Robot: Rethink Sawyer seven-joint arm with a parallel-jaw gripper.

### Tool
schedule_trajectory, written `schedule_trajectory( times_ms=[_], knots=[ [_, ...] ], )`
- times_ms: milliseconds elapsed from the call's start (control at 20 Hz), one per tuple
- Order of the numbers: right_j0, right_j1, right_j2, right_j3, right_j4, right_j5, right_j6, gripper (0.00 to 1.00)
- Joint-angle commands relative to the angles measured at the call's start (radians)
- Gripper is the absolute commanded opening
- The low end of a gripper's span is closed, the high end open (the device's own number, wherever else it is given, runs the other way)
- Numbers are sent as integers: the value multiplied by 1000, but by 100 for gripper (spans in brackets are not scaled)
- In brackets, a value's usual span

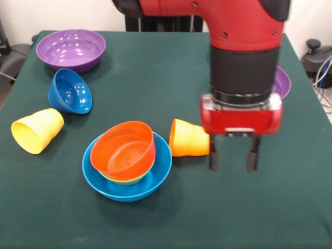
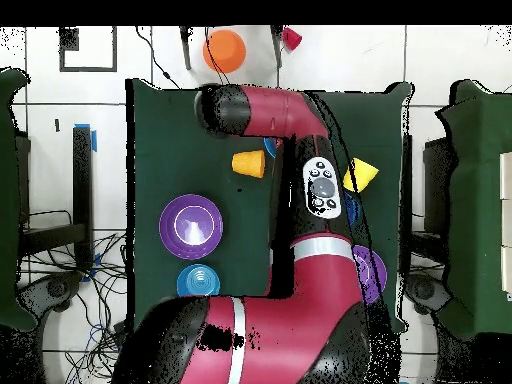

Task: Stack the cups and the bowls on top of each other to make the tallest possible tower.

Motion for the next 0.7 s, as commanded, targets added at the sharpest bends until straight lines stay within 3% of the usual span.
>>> schedule_trajectory(
  times_ms=[50, 150, 700],
  knots=[
    [8, -103, -9, 244, -134, -179, -3, 100],
    [1, -121, 6, 269, -125, -164, -8, 100],
    [91, -157, -65, 250, -76, -76, 83, 100]
  ],
)
